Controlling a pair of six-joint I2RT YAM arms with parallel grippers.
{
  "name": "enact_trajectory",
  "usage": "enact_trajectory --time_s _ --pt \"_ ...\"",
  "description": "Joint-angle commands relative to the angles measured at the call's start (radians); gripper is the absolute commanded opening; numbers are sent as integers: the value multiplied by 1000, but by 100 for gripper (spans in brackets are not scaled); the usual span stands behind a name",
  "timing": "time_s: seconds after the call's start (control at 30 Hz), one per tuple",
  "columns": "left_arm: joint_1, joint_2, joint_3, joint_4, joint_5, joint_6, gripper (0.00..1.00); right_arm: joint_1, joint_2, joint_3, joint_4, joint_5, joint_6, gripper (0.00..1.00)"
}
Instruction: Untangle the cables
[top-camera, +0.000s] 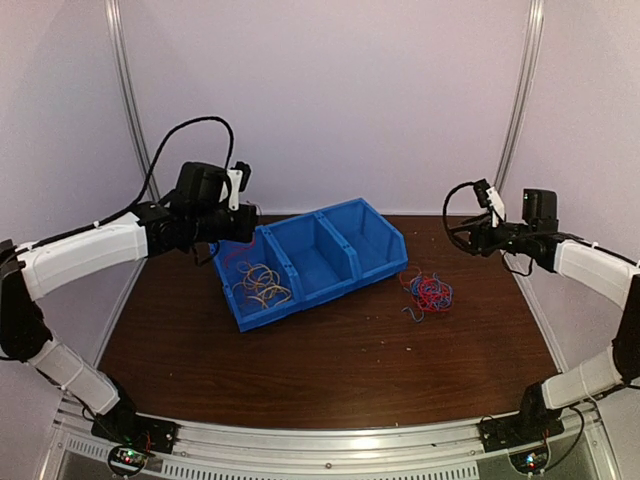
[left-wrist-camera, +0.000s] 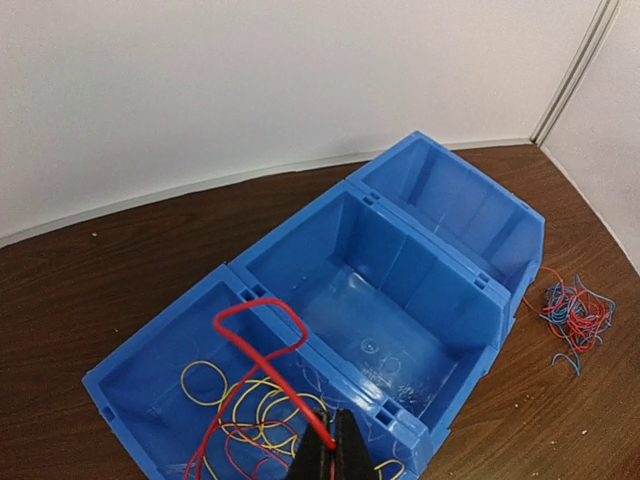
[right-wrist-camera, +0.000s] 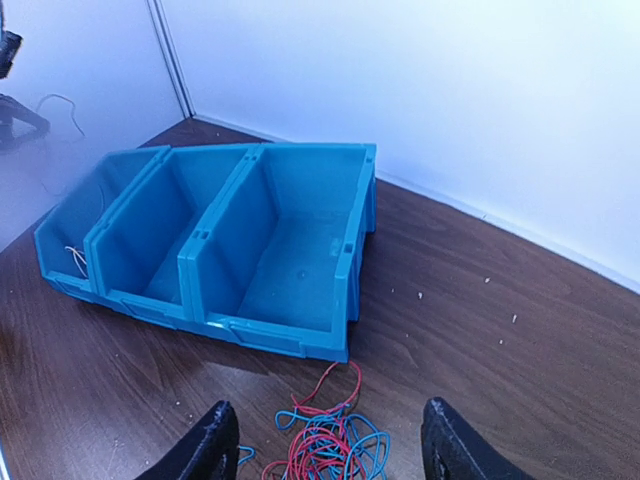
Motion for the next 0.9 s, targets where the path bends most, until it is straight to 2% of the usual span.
enact_trajectory --time_s 0.0,0.1,0.17,0.27,0.37,0.6,0.67,0.87 --pt "27 83 33 66 113 10 0 -12 -31 -19 89 -87 -9 63" --pt "53 140 16 190 261 -4 0 -11 -5 -17 94 -142 -8 63" --pt "72 191 35 208 284 -32 0 -12 4 -13 90 -158 -10 63" --pt "94 256 84 155 264 -33 0 -12 -3 -12 84 -155 -16 63" --pt "127 293 150 25 213 -28 0 -12 -22 -18 87 -156 -23 63" --pt "132 268 216 -177 114 -2 0 -11 -20 -21 90 -171 -28 63" --pt "132 236 209 -216 76 -11 0 -11 -13 -19 86 -176 -29 63" --pt "132 123 97 -188 43 -13 0 -11 -10 -19 84 -182 -31 63"
